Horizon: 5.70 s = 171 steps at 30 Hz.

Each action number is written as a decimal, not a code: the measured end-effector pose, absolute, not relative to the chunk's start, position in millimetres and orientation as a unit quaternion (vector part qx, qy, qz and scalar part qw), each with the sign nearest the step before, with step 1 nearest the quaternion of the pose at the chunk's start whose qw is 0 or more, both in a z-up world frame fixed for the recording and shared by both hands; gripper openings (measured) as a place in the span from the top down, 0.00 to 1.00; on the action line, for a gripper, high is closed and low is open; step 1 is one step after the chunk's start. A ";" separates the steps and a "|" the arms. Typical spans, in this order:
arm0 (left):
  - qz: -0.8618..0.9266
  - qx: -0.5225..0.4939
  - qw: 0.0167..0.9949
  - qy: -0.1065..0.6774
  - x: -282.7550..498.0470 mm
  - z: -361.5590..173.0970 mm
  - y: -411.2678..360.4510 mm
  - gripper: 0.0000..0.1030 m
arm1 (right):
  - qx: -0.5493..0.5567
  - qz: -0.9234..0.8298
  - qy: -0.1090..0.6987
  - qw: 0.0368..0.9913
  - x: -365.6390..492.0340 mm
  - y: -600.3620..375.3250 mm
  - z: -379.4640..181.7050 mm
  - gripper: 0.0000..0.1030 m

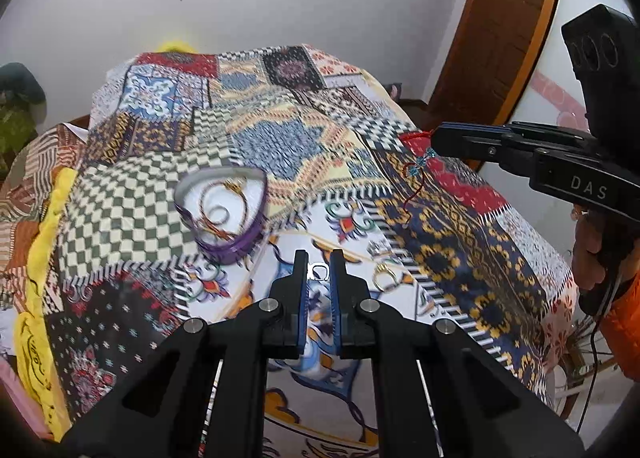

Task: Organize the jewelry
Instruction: 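Carry the silver charm and red keychain over the purple heart tin, then open both tools to drop the charm and keychain into the tin, then move both tools back toward the remaining jewelry on the bed, then grasp a gold ring with the left tool while the right tool grasps a silver piece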

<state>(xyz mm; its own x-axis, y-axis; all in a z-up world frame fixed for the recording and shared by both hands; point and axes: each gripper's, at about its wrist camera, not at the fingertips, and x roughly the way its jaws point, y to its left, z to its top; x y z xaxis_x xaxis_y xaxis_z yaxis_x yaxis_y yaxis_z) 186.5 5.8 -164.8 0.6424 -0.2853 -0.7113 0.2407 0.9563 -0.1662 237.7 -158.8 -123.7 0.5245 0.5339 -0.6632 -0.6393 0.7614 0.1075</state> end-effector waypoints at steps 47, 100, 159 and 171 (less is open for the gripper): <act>-0.087 -0.075 0.903 0.414 281.0 -202.4 83.9 0.92 | -0.117 0.373 0.460 0.797 327.6 -41.6 -206.0 0.92; -0.070 -0.029 0.907 0.415 273.7 -178.4 67.3 0.65 | -0.141 0.345 0.399 0.838 300.2 -86.3 -168.5 0.67; -0.193 0.029 0.866 0.461 206.6 -217.8 -65.2 0.82 | -0.098 0.305 0.431 0.844 220.3 -190.1 -197.1 0.61; -0.176 0.017 0.879 0.443 196.4 -209.1 -48.5 0.82 | -0.098 0.311 0.429 0.842 229.6 -172.5 -196.1 0.61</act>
<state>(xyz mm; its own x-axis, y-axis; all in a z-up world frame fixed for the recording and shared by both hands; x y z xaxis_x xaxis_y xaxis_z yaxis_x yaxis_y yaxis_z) 196.4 -48.5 -209.1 0.5465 -0.2945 -0.7840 0.3239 0.9376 -0.1264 229.6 -172.5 -196.1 0.4372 0.4406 -0.7840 -0.6082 0.7871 0.1032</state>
